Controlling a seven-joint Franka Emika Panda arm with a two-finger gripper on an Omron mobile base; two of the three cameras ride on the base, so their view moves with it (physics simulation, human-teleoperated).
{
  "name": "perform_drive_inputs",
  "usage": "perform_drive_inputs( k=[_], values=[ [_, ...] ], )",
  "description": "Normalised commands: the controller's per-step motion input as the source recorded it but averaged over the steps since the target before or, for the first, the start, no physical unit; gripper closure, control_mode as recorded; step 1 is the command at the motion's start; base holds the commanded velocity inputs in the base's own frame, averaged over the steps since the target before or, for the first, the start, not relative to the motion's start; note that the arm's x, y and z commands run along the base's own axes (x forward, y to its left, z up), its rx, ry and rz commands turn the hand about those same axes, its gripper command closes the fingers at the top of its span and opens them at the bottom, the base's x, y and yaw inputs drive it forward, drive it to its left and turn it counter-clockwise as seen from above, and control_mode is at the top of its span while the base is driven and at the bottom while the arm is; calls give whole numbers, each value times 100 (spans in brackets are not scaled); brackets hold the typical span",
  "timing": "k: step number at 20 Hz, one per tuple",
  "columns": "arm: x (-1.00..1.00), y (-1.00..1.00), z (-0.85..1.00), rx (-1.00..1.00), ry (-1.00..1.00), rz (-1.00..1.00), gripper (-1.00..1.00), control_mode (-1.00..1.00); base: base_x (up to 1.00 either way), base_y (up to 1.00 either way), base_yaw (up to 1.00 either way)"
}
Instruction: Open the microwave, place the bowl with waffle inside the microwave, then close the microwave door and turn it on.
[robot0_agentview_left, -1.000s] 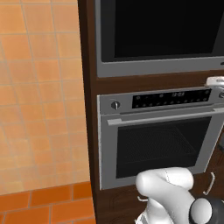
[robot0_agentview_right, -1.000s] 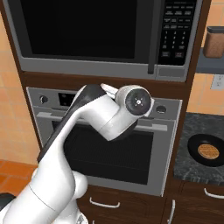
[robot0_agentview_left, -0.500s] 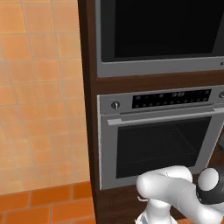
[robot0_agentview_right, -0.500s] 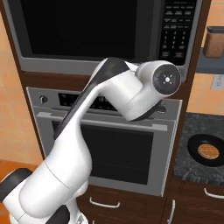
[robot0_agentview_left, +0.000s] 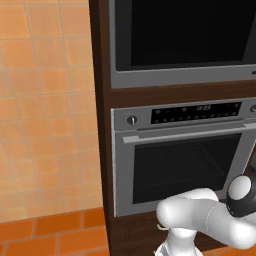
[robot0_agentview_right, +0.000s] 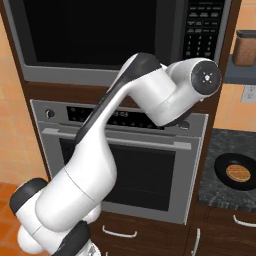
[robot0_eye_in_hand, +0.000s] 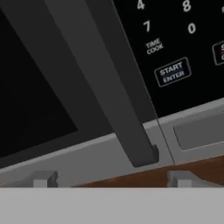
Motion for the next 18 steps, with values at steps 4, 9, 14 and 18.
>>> perform_drive_inputs(
  k=[4,9,14,18],
  values=[
    [57,-1,16,10,-22,-6,-100,-100,0,0,0],
    [59,-9,17,0,-17,-6,-100,-100,0,0,0],
    [28,-17,7,3,-5,0,-100,-100,0,0,0],
    [17,5,0,4,0,-2,100,-100,0,0,0]
  ],
)
